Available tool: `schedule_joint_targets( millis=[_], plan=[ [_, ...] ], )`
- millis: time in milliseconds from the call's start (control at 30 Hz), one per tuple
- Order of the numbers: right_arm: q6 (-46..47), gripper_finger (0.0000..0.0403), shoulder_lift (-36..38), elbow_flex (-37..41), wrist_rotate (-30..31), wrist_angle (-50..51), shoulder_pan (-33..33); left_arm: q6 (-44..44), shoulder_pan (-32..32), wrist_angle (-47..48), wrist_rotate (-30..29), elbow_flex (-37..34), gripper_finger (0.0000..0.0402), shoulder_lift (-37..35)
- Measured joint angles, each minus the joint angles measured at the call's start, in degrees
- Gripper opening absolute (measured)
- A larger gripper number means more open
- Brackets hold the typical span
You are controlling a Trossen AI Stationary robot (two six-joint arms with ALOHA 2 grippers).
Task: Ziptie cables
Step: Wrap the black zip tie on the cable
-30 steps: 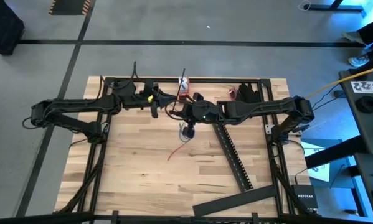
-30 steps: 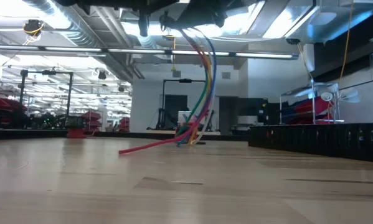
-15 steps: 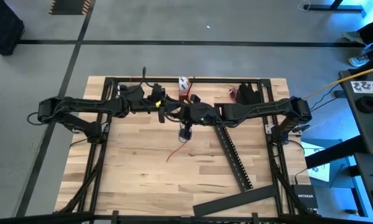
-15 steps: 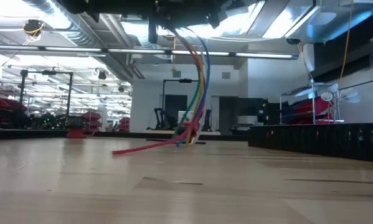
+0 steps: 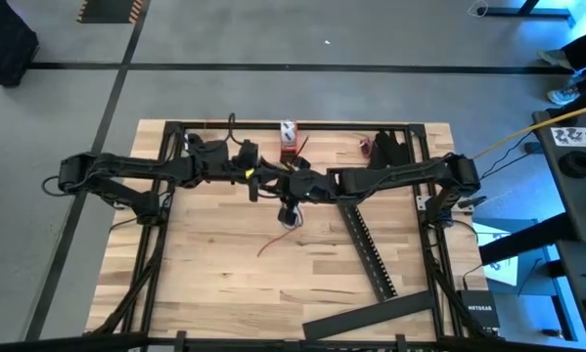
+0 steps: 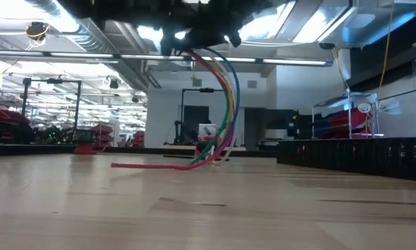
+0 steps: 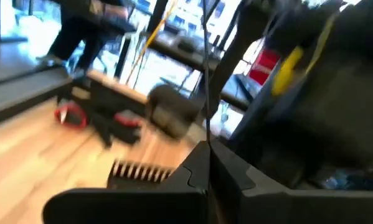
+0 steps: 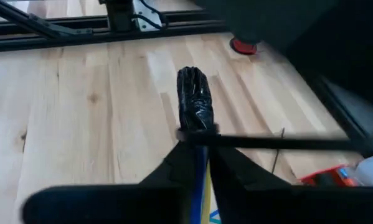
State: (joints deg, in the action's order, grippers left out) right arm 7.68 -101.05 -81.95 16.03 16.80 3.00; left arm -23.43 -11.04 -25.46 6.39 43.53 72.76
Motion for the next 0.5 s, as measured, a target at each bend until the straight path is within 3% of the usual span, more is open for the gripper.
schedule_joint_targets(
  millis=[267,500],
  plan=[
    [1.5,0.0139,-0.3,0.2,-0.2,1.6,0.0,-4.2,-0.3,-9.1,-1.0,-10.8,0.0,1.2],
    [1.5,0.0158,-2.2,0.2,-0.1,2.0,-0.1,-6.1,0.0,-13.5,-1.5,-15.6,0.0,5.4]
  ],
)
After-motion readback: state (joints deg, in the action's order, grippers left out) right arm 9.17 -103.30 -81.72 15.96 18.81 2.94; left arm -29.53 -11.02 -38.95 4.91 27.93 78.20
